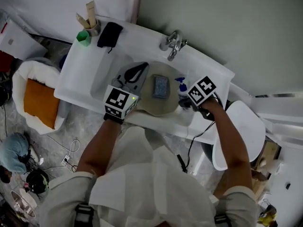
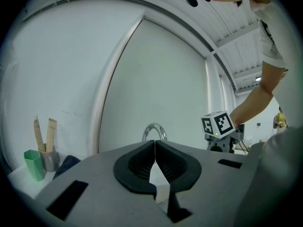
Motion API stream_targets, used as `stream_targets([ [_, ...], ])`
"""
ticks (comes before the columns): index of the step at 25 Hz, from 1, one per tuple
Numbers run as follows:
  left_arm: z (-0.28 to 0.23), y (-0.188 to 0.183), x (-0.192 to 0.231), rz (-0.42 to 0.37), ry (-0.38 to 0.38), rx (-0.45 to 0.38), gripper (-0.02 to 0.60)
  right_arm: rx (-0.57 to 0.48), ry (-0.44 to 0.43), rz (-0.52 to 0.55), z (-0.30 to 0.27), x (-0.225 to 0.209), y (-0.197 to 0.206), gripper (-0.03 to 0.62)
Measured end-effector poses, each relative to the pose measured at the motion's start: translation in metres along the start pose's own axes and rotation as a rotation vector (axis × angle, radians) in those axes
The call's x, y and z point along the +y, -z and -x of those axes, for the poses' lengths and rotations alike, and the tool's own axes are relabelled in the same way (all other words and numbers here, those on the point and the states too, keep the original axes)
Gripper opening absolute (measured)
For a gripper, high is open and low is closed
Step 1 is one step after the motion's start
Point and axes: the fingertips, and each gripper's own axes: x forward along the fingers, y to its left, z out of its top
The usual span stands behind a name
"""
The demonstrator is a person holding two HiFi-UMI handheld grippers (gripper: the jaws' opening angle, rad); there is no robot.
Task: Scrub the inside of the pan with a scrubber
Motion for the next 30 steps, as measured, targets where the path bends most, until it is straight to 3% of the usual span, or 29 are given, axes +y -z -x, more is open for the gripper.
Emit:
stream_targets([
  [8,0.008,0.006,0.009,0.014,-0.029,0.009,0.017,0.129,-0.016,0.03,-0.002,0.009,0.01,0.2],
  [22,0.004,0.007,0.008,0.02,-0.033,0.007,0.017,0.122,0.0,0.065,-0.003,0.012,0.007,0.199],
  [26,0.001,0.006,0.007,0.015,-0.026,0.005,0.017,0.067,0.017,0.068,-0.005,0.008,0.005,0.199],
  [30,-0.001,0.007,0.005,0.01,-0.02,0.014,0.017,-0.06,0.021,0.068,0.0,0.008,-0.003,0.199],
])
